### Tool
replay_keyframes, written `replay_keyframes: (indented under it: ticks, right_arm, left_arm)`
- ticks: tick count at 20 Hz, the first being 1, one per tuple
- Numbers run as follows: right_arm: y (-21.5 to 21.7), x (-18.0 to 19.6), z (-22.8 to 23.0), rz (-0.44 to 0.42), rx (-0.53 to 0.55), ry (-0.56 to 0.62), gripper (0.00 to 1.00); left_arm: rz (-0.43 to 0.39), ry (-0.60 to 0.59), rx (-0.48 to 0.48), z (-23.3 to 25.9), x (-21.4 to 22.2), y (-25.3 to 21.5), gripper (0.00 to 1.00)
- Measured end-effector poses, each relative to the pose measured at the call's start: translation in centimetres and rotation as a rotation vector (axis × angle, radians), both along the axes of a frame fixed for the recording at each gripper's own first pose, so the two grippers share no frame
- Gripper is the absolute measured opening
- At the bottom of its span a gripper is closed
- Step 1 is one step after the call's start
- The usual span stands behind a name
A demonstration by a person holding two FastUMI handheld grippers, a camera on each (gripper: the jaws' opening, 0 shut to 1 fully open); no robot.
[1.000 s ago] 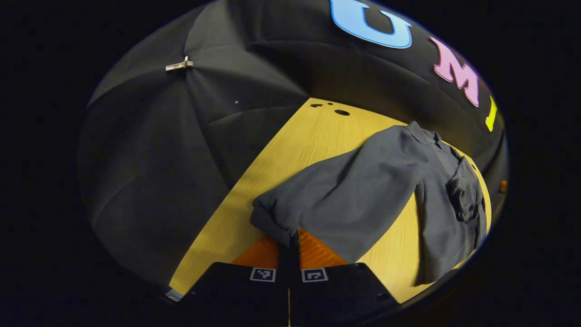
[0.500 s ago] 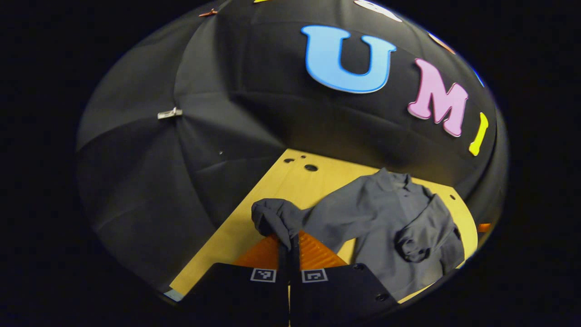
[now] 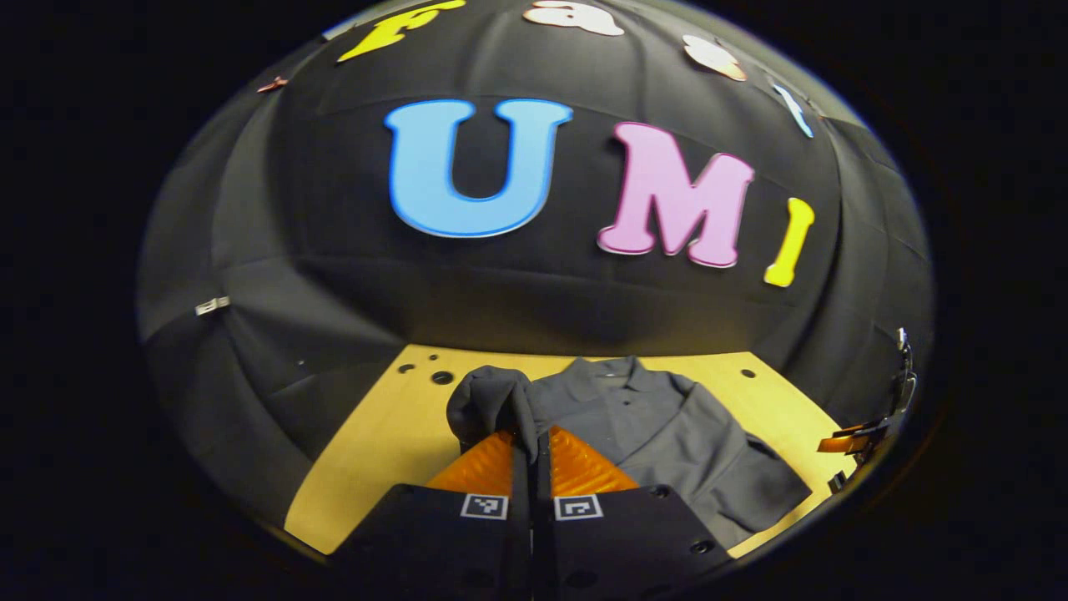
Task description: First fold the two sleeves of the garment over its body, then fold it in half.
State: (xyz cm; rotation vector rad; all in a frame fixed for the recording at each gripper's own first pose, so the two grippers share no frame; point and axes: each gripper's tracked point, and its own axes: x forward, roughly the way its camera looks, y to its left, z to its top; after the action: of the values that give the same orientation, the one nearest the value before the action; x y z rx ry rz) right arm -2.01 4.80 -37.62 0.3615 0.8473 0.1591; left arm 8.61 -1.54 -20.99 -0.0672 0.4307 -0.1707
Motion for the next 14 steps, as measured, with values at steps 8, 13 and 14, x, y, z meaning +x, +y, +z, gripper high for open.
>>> replay_keyframes:
  ticks: [8, 13, 14]
  right_arm:
    - [-5.1, -0.5, -1.3, -0.045, 0.019, 0.024, 0.93]
    - [-7.0, -0.4, -2.2, -0.029, 0.042, 0.036, 0.93]
    - [-7.1, -0.4, -2.5, -0.015, 0.040, 0.037, 0.93]
  left_arm:
    - [-0.191, 0.027, 0.015, -2.0, 0.6, -14.1, 0.06]
    - [-0.235, 0.094, 0.053, -6.6, 1.1, -20.0, 0.06]
    - [-0.238, 0.110, 0.061, -7.6, 1.1, -20.9, 0.06]
